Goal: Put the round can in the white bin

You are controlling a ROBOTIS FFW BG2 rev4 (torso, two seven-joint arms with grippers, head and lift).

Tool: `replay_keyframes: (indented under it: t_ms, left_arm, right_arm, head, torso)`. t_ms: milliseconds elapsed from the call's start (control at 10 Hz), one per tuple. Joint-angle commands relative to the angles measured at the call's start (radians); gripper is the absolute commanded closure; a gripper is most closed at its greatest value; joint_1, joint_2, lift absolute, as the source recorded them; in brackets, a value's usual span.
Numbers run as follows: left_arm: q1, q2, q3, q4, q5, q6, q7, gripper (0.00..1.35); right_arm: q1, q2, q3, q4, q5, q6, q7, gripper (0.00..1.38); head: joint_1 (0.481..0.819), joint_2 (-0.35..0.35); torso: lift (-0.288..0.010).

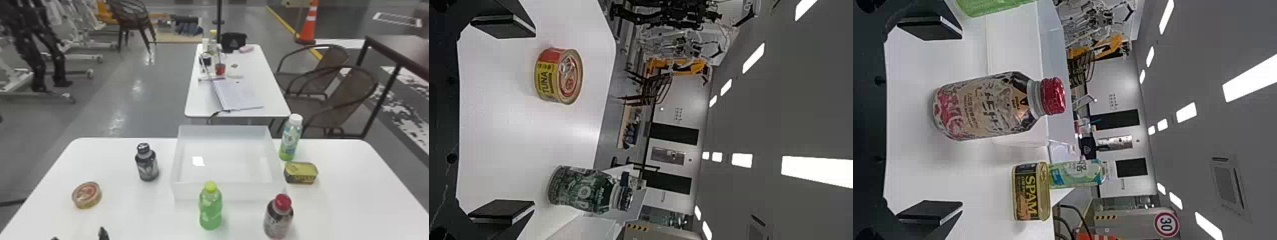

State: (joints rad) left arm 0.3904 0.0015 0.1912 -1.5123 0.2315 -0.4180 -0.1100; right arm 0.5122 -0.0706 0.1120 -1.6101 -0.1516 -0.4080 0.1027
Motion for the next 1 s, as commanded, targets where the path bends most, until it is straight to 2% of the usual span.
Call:
replay_keyframes:
  t_ms: [0,200,400,600,700,900]
  left_arm:
    - [-0.024,-0.004,0.016,0.000,0.000,0.051,0.000,0.10]
    - [-0.059,-0.004,0.037,-0.020,-0.040,0.157,0.007,0.10]
    - [-0.085,0.000,0.057,-0.019,-0.054,0.214,-0.005,0.10]
    - [-0.140,0.037,0.073,-0.011,-0.058,0.323,-0.066,0.10]
    - [-0.189,0.038,0.099,0.018,-0.090,0.360,-0.117,0.10]
    - [-0.272,0.017,0.177,0.043,-0.181,0.443,-0.198,0.10]
  right_arm:
    - [-0.001,0.000,0.000,0.002,-0.003,0.000,0.000,0.09]
    - [-0.003,0.000,0.000,0.007,-0.011,0.000,0.000,0.09]
    - [-0.004,-0.002,0.002,0.010,-0.014,0.000,0.002,0.09]
    - [-0.004,-0.003,0.002,0.010,-0.022,0.000,0.000,0.09]
    - [-0.008,-0.003,0.002,0.013,-0.026,0.000,0.002,0.09]
    - [-0.012,-0.003,0.002,0.016,-0.026,0.000,0.002,0.09]
  head:
    - [0.549,0.000]
    - [0.549,0.000]
    - [0.549,0.000]
    - [0.549,0.000]
    - [0.549,0.000]
    - [0.549,0.000]
  torso:
    - [-0.100]
    - [-0.100]
    - [-0.100]
    - [-0.100]
    - [-0.100]
    - [-0.100]
